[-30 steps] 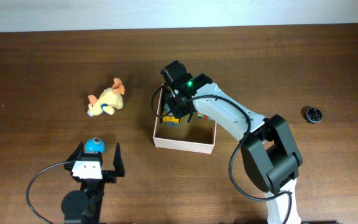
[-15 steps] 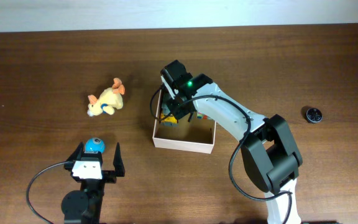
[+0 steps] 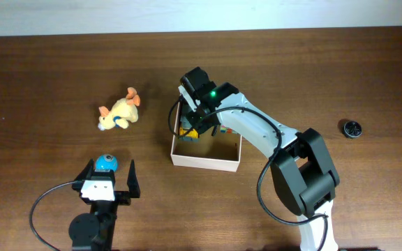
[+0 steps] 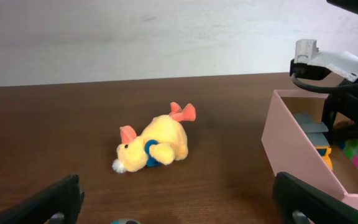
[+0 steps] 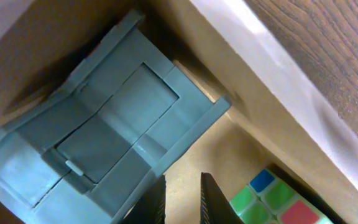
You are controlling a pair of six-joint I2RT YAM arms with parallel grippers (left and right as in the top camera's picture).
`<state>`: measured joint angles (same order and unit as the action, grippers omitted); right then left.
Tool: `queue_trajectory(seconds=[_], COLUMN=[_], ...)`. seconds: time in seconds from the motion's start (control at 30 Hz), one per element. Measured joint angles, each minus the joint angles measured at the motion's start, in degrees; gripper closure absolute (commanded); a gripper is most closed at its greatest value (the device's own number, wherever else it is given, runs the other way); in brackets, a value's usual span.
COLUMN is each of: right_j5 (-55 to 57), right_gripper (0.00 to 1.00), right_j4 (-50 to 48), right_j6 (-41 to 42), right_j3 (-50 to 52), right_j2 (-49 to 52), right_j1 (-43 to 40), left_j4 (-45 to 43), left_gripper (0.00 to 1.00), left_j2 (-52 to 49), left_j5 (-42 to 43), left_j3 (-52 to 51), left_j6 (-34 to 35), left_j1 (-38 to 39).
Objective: Pack container
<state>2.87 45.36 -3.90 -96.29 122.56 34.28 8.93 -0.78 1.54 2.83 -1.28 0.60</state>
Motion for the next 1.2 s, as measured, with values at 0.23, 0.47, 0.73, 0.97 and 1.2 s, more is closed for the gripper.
queue_trajectory(seconds=[0.23, 0.47, 0.73, 0.97, 1.2], right_j5=[0.0, 0.0, 0.0, 0.0, 0.0], right_gripper=[0.86, 0.87, 0.87, 0.87, 0.86], right_j4=[0.0, -0.2, -1.4, -2.2, -2.2], right_j6=[-3.0, -4.3, -5.5, -5.6, -5.5], right_j3=[0.0, 0.0, 0.0, 0.0, 0.0], right_j2=[0.0, 0.0, 0.0, 0.0, 0.0], right_j1=[0.0, 0.0, 1.1, 3.3, 2.8], left_j4=[0.0, 0.0, 0.0, 0.0, 0.0], left_gripper=[0.01, 0.01, 0.01, 0.01, 0.01], left_j2=[0.0, 0.0, 0.0, 0.0, 0.0], left_j5=[0.0, 0.0, 0.0, 0.0, 0.0], left_j3=[0.0, 0.0, 0.0, 0.0, 0.0], left_j6=[0.0, 0.0, 0.0, 0.0, 0.0], left_j1=[0.0, 0.0, 0.0, 0.0, 0.0])
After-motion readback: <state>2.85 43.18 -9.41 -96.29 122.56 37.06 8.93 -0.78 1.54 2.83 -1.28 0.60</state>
